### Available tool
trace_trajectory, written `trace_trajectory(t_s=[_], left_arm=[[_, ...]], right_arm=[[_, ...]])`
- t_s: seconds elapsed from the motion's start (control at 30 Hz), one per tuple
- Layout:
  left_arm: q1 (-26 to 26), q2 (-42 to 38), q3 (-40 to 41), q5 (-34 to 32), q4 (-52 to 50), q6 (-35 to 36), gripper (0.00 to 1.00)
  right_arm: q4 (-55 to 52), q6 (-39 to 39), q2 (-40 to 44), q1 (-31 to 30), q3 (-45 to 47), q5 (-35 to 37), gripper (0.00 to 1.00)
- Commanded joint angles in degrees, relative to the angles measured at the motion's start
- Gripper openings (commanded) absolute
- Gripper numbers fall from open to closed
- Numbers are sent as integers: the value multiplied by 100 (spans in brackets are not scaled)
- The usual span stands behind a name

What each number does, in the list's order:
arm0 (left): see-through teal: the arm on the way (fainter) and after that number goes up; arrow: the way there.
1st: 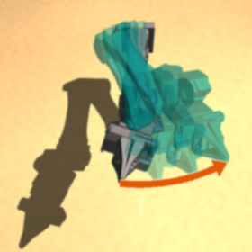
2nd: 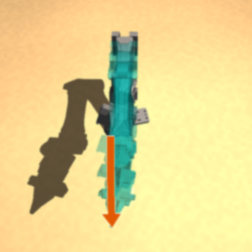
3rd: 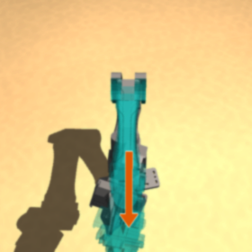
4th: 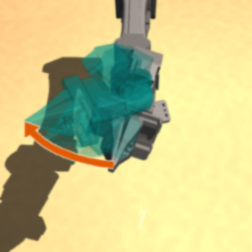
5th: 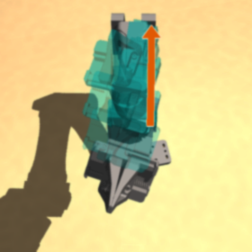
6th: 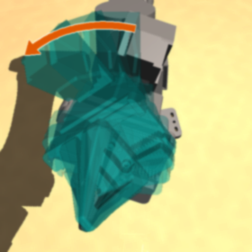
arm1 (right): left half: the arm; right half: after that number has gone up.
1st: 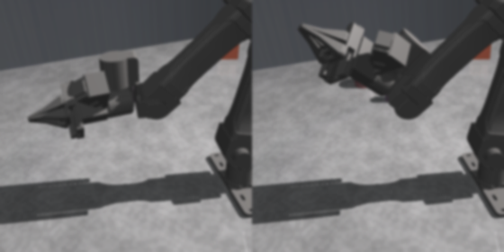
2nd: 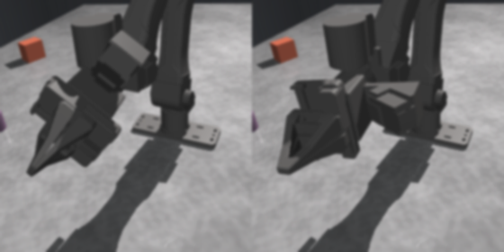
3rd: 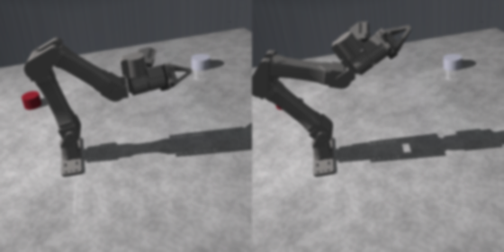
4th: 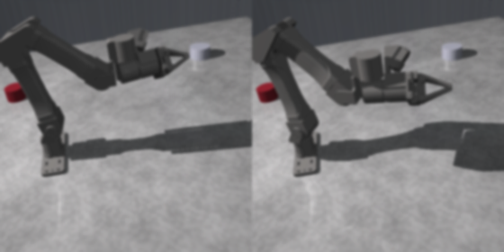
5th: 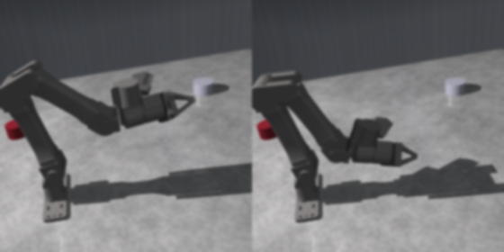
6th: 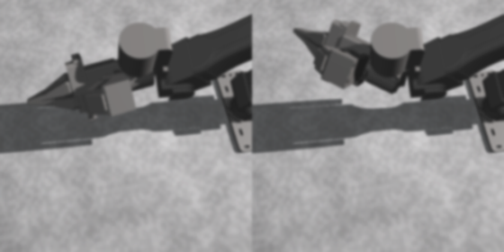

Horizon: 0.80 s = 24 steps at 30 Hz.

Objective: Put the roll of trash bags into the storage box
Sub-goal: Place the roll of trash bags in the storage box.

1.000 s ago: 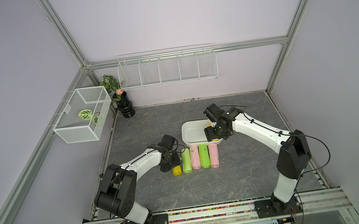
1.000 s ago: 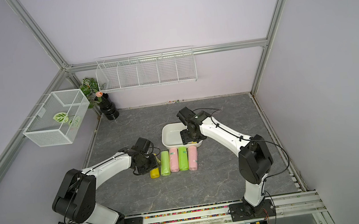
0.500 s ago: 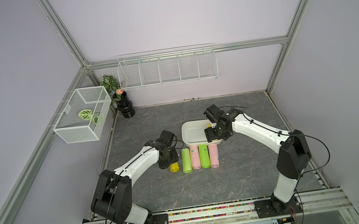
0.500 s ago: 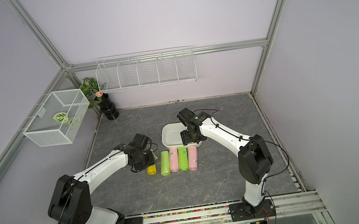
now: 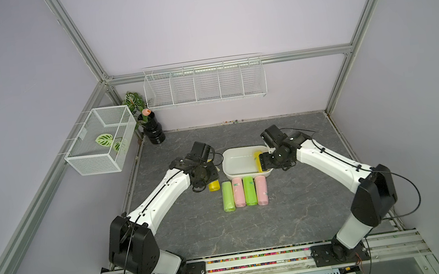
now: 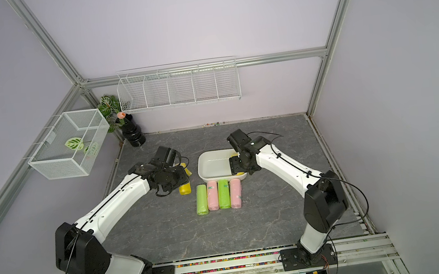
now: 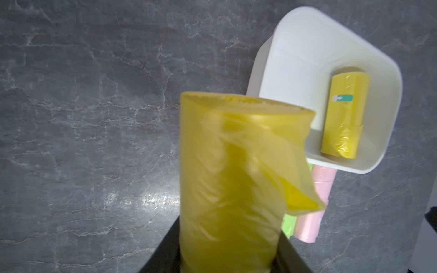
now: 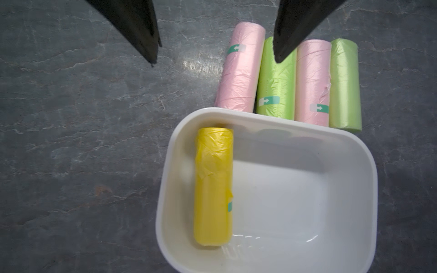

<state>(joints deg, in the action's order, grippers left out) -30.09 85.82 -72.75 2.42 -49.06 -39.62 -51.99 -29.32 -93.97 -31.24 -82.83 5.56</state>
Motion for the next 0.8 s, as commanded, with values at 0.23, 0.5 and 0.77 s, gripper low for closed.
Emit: trace_trajectory(t_s=[0.23,0.5,0.77], left_arm=[[-631,1802,-2569,-49,-223,151,24],[-968,3289,-4105,329,-311,137,21],[-1017,4275,-5037,547,-306,-1,21]], right_arm=[[379,-35,1340,730,1191,88,78],[486,94,1703,1147,1678,-350,78],[554,96,1695,1314,1862,-568,78]])
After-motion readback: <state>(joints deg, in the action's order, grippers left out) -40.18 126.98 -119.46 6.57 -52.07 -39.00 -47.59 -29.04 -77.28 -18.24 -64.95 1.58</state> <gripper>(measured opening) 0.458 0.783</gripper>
